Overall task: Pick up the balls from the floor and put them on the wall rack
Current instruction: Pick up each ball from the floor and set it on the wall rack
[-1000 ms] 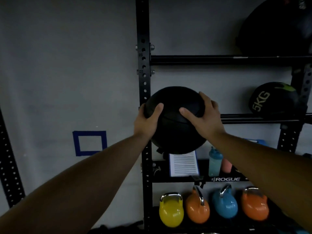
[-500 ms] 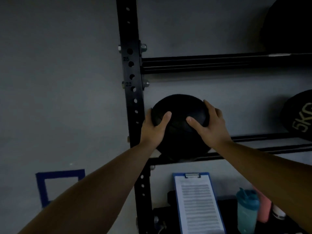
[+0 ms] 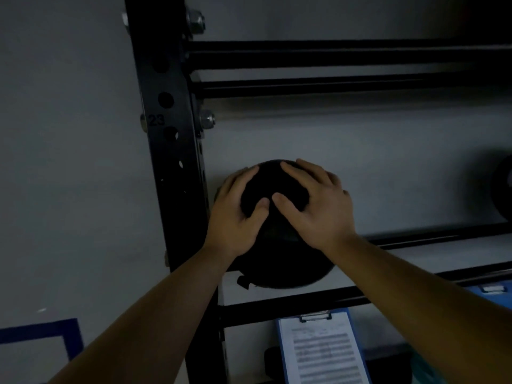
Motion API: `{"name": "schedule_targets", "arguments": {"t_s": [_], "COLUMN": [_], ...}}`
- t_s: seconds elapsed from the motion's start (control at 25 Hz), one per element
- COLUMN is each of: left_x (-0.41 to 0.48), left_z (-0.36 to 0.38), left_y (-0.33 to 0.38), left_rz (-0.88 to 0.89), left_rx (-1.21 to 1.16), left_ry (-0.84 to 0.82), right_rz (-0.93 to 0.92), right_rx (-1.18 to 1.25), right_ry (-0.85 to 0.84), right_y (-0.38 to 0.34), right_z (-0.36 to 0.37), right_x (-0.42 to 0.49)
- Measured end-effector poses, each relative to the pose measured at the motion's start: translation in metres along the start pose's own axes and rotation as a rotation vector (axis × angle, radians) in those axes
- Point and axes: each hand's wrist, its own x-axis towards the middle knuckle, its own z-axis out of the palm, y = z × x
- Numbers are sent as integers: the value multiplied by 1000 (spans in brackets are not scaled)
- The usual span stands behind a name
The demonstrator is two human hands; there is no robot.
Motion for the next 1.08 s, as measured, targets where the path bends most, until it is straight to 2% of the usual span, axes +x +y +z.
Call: {"name": "schedule_targets", "arguments": {"t_s": [0.08, 0.16, 0.32, 0.4, 0.48, 0.6, 0.68, 0.8, 1.0, 1.08], "left_x": [-14, -23, -43, -67, -103, -160, -190, -215, -204, -212], "left_z": [-3, -9, -32, -48, -62, -80, -86, -81, -47, -24], "left_y": [10, 27, 91, 124, 155, 208, 245, 303, 402, 438], "left_rz": [37, -7, -336, -473, -505, -524, -540, -552, -378, -291], "left_rx": [29, 51, 159, 192, 271, 353, 390, 407, 357, 339], "left_ry": [-62, -125, -240, -277, -316, -325, -325, -429, -433, -493], "right_rz": [-3, 5, 109, 203, 221, 221, 246, 280, 297, 329], "right_rx": [-43, -93, -121, -28, 2, -85, -125, -178, -235, -306], "right_ry": [2, -122, -508, -577, -593, -641, -621, -583, -500, -456], "right_y": [0, 0, -23, -32, -28, -9, 1, 0, -23, -34], "right_z": [-6, -20, -73, -117, -168, -256, -309, -378, -480, -525], "right_x": [-22, -33, -32, -41, -68, -111, -130, -158, -204, -231]}}
